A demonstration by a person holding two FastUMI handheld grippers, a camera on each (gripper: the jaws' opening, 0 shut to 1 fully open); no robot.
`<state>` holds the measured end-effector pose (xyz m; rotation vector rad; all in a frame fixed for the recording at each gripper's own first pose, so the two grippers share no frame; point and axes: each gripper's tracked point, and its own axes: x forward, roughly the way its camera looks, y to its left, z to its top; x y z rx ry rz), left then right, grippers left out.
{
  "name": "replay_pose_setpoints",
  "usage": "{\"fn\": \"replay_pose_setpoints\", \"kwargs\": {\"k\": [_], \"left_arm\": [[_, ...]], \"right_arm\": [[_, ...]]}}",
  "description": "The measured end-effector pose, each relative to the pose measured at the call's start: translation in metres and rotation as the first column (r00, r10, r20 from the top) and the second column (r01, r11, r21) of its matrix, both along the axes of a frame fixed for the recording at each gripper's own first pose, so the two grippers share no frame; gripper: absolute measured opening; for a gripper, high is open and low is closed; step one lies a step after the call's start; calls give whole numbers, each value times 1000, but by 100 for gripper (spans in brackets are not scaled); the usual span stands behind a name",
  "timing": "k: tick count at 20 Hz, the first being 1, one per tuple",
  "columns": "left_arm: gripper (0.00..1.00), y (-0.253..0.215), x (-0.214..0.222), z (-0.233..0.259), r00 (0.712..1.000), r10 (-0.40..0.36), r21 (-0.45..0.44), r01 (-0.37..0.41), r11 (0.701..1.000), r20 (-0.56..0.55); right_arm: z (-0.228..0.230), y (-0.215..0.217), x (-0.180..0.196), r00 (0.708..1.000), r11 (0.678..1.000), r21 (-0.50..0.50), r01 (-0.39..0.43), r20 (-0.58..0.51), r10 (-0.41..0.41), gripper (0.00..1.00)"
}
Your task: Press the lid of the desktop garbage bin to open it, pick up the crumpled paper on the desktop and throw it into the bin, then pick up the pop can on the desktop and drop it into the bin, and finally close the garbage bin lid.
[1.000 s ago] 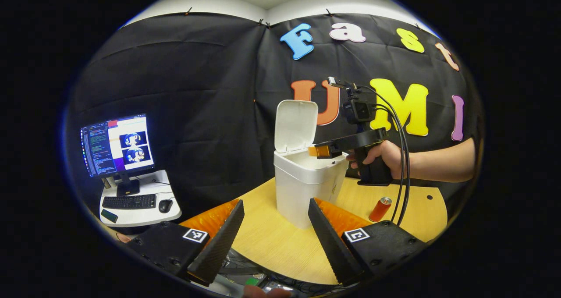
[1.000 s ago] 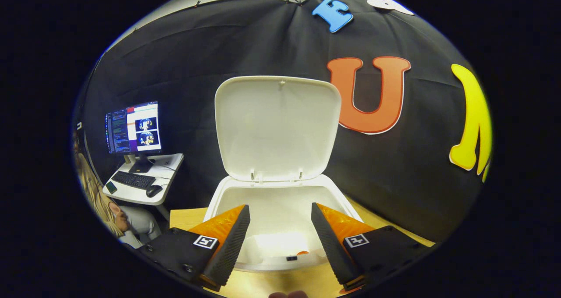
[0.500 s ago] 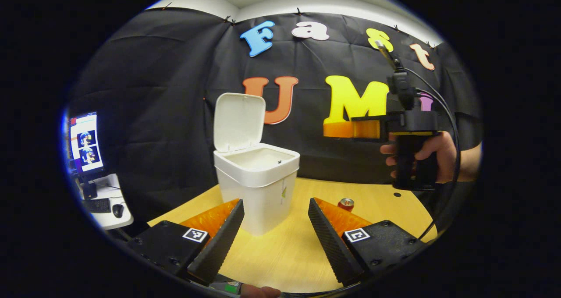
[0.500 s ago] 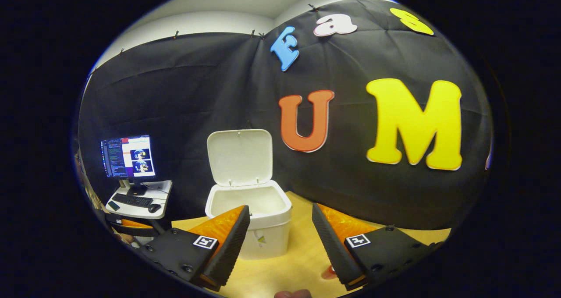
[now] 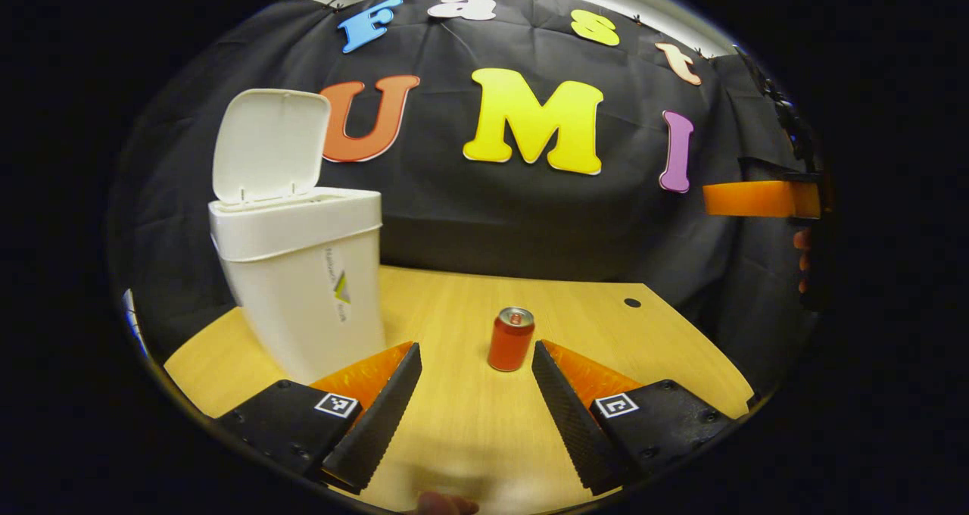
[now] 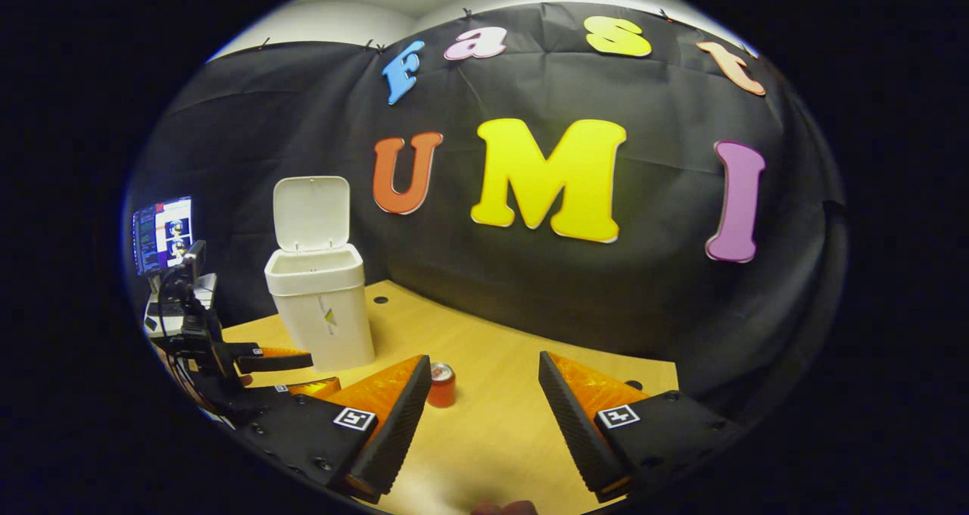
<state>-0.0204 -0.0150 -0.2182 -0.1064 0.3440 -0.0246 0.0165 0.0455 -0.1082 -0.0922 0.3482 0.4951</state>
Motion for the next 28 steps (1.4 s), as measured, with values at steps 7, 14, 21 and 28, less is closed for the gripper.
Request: {"fn": "replay_pose_setpoints", "kwargs": {"k": [7, 14, 21, 28], "left_arm": [[98, -33, 61, -51, 998, -57, 16, 58, 998, -37], [98, -36, 108, -94, 993, -69, 61, 75, 995, -96], [97, -37, 128, -116, 989, -70, 82, 81, 993, -131], [97, -30, 146, -131, 986, -48, 99, 65, 993, -161]], "right_arm": [[-34, -65, -29, 990, 993, -27, 115, -75, -116, 90], [-53, -87, -30, 983, 989, -69, 132, -117, -140, 90], [-70, -100, -17, 973, 986, -87, 144, -166, -157, 90], [-75, -102, -8, 969, 985, -100, 144, -188, -161, 89]]}}
